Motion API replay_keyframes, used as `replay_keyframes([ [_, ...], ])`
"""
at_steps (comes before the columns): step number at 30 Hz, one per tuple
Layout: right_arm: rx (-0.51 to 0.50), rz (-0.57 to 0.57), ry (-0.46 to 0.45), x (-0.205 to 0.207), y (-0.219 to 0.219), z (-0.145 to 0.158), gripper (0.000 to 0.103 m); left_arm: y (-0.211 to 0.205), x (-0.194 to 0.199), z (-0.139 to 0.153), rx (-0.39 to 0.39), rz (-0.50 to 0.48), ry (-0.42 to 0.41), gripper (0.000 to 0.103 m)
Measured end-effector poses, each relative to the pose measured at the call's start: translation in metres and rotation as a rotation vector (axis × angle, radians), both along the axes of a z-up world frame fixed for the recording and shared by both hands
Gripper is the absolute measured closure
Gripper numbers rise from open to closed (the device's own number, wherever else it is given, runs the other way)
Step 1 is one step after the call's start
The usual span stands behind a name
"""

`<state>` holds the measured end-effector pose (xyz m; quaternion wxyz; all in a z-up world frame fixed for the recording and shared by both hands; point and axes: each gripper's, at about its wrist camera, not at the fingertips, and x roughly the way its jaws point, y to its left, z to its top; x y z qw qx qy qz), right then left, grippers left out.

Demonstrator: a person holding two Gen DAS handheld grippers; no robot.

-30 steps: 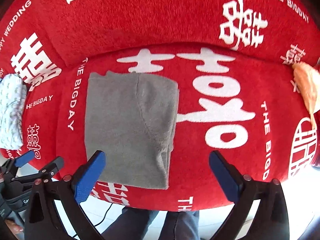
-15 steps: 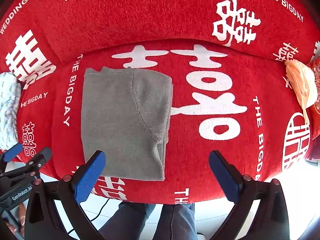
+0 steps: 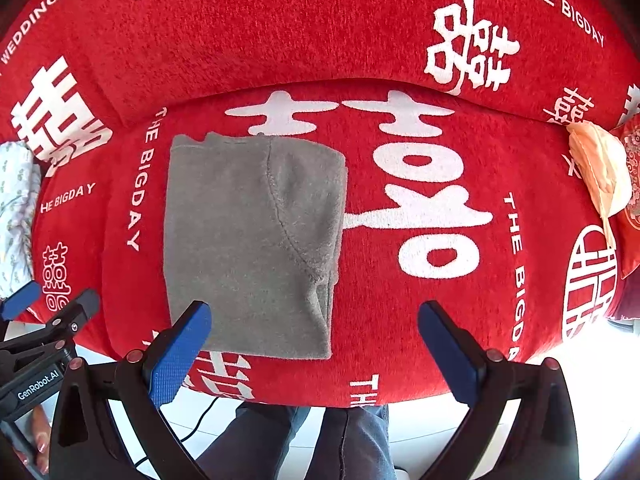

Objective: Fold small clothes

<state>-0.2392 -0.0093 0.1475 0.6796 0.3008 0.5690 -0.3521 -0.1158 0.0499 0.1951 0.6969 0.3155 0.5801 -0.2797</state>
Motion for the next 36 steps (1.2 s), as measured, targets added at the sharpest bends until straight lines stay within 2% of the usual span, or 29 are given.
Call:
replay_keyframes([
  [36,-0.004,-0.007,-0.003,-0.0047,0.0026,0.0022,0.000,0.0037,-0.0053,0.0006,-0.001,-0.004,-0.002,0.000],
])
